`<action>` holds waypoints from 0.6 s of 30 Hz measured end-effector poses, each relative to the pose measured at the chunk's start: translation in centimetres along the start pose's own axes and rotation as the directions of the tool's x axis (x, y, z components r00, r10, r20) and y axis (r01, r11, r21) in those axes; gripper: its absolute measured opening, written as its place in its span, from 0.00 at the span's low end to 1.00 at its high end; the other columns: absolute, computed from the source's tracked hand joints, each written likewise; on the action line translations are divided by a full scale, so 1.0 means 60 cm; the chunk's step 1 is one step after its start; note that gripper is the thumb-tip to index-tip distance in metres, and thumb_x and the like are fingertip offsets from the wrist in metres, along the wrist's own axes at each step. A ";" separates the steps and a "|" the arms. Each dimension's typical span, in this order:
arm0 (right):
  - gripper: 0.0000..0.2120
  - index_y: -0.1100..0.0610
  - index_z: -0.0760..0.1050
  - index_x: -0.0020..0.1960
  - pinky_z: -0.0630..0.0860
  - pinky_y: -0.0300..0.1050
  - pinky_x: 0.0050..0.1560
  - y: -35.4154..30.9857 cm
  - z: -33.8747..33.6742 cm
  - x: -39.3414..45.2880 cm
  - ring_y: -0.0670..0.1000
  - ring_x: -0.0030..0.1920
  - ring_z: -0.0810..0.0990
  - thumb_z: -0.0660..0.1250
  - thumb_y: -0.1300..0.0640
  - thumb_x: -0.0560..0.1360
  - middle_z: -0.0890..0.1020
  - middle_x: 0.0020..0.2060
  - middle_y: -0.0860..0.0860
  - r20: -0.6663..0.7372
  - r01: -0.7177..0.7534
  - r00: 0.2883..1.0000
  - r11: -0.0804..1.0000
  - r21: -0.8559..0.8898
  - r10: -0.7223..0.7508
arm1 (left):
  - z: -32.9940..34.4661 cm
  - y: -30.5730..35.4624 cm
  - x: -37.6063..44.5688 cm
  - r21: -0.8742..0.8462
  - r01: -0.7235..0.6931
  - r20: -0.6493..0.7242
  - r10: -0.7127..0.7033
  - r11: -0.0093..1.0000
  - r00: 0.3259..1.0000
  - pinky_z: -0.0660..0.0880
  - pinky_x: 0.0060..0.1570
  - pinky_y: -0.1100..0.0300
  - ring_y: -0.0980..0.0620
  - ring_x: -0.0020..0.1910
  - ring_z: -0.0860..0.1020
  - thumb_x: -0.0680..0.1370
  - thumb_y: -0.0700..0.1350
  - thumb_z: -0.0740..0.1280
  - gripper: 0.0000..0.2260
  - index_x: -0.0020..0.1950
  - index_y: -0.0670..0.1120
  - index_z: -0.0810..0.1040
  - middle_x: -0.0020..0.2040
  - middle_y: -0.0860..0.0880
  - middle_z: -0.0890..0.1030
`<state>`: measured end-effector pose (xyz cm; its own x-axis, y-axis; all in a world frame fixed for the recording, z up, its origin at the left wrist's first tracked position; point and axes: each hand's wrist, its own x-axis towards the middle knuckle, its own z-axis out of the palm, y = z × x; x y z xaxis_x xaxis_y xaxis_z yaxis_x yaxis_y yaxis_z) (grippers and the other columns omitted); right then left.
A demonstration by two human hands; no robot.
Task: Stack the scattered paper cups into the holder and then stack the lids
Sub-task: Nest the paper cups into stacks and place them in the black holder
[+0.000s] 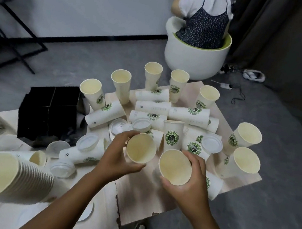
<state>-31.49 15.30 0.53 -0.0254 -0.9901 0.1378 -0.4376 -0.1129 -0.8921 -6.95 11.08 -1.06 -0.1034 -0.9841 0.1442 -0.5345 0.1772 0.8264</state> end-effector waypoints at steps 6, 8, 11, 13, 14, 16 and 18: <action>0.39 0.37 0.70 0.66 0.71 0.34 0.63 -0.124 0.001 0.034 0.40 0.66 0.74 0.78 0.39 0.57 0.72 0.62 0.36 0.123 0.151 0.980 0.986 0.066 -0.159 | -0.136 0.095 -0.068 -0.038 0.004 -0.237 -0.013 0.999 0.972 0.71 0.59 0.70 0.60 0.65 0.76 0.60 0.50 0.85 0.41 0.70 0.60 0.72 0.67 0.64 0.77; 0.40 0.39 0.71 0.67 0.73 0.40 0.63 -0.174 0.013 0.049 0.41 0.67 0.74 0.78 0.39 0.57 0.72 0.62 0.35 0.184 0.215 0.956 0.972 0.094 -0.229 | -0.189 0.122 -0.095 -0.043 -0.003 -0.312 -0.010 0.999 0.950 0.74 0.59 0.67 0.57 0.64 0.78 0.60 0.47 0.88 0.43 0.70 0.60 0.72 0.67 0.62 0.78; 0.41 0.42 0.71 0.69 0.75 0.40 0.62 -0.251 0.039 0.071 0.43 0.67 0.74 0.79 0.39 0.58 0.73 0.64 0.37 0.260 0.340 0.894 0.931 0.135 -0.364 | -0.267 0.158 -0.135 -0.064 -0.047 -0.412 0.016 0.997 0.911 0.77 0.56 0.68 0.55 0.64 0.79 0.60 0.46 0.88 0.42 0.70 0.61 0.73 0.67 0.60 0.79; 0.40 0.43 0.72 0.68 0.74 0.34 0.61 -0.302 0.059 0.080 0.44 0.66 0.75 0.79 0.40 0.59 0.74 0.63 0.37 0.290 0.414 0.846 0.893 0.175 -0.448 | -0.319 0.181 -0.163 -0.070 -0.085 -0.472 0.043 0.994 0.880 0.77 0.55 0.69 0.55 0.63 0.80 0.59 0.51 0.85 0.40 0.68 0.64 0.73 0.66 0.60 0.80; 0.40 0.43 0.72 0.68 0.74 0.32 0.60 -0.327 0.069 0.083 0.44 0.66 0.75 0.79 0.39 0.59 0.74 0.63 0.37 0.302 0.444 0.822 0.876 0.190 -0.482 | -0.343 0.190 -0.178 -0.079 -0.101 -0.495 0.049 0.992 0.867 0.77 0.56 0.69 0.55 0.64 0.80 0.59 0.53 0.84 0.40 0.68 0.65 0.74 0.66 0.60 0.80; 0.40 0.43 0.71 0.69 0.75 0.36 0.60 -0.370 0.088 0.084 0.45 0.65 0.75 0.80 0.39 0.59 0.73 0.63 0.37 0.324 0.485 0.784 0.848 0.214 -0.530 | -0.390 0.203 -0.207 -0.108 -0.119 -0.529 0.044 0.987 0.847 0.78 0.58 0.66 0.51 0.65 0.80 0.58 0.53 0.83 0.40 0.69 0.62 0.74 0.66 0.57 0.80; 0.40 0.43 0.71 0.70 0.77 0.39 0.60 -0.407 0.106 0.082 0.46 0.65 0.76 0.80 0.39 0.60 0.74 0.63 0.40 0.333 0.514 0.757 0.826 0.230 -0.563 | -0.431 0.207 -0.233 -0.136 -0.133 -0.562 0.034 0.982 0.826 0.78 0.60 0.62 0.50 0.66 0.80 0.58 0.52 0.83 0.41 0.70 0.59 0.74 0.66 0.56 0.81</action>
<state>-15.23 12.65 20.25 0.5260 -0.7132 0.4633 -0.1682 -0.6213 -0.7653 9.54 26.81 21.26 0.3681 -0.8119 0.4531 -0.3973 0.3033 0.8662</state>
